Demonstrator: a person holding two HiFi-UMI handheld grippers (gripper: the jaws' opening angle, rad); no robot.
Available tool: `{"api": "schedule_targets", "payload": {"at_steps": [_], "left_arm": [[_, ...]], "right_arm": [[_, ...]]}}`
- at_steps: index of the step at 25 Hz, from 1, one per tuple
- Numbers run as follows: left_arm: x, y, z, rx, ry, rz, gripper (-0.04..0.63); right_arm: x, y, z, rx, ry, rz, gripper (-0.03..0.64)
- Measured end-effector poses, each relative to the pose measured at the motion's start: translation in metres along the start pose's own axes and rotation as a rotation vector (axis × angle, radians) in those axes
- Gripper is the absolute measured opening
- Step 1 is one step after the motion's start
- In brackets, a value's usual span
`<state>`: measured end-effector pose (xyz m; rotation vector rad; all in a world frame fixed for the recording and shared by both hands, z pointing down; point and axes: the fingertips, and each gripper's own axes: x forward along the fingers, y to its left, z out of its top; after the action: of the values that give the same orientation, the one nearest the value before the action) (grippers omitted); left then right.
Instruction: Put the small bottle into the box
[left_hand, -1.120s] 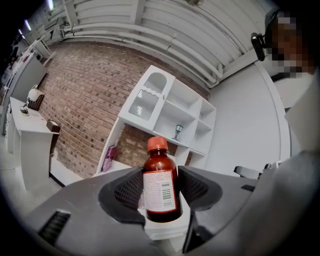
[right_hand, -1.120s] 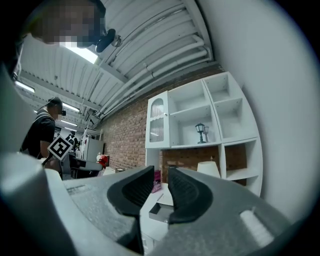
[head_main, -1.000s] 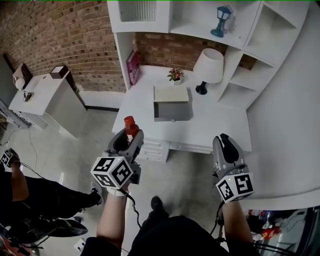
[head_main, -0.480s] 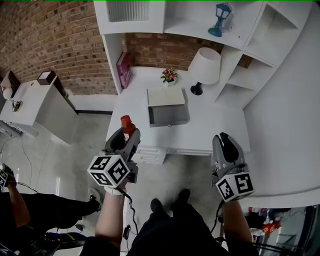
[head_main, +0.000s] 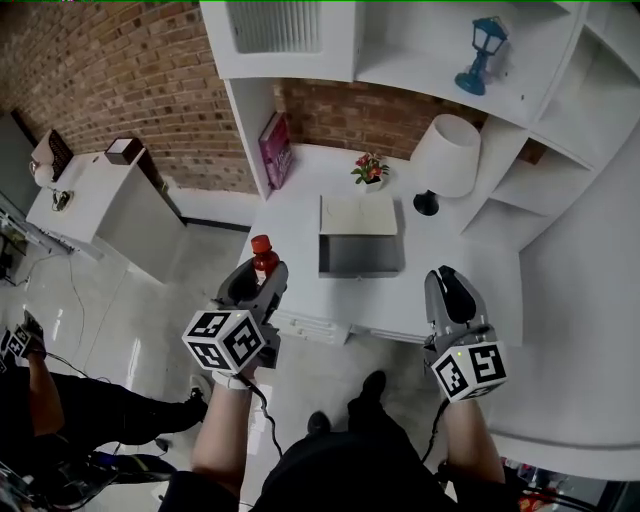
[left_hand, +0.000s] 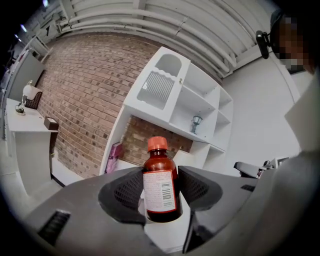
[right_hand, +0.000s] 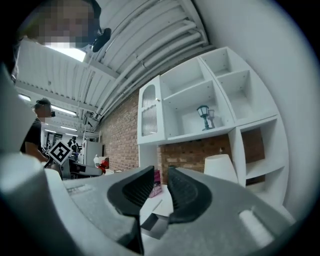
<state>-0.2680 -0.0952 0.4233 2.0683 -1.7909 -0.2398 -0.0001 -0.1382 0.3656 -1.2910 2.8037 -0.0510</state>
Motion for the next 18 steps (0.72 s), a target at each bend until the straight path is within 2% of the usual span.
{"api": "schedule_targets", "payload": {"at_steps": [11, 18], "left_arm": [[0.082, -0.015, 0.006, 0.044, 0.040, 0.123, 0.213], [0.122, -0.030, -0.017, 0.070, 0.121, 0.117, 0.214]], "right_arm": [[0.086, -0.075, -0.012, 0.090, 0.022, 0.156, 0.078], [0.105, -0.105, -0.023, 0.118, 0.048, 0.183, 0.078]]}}
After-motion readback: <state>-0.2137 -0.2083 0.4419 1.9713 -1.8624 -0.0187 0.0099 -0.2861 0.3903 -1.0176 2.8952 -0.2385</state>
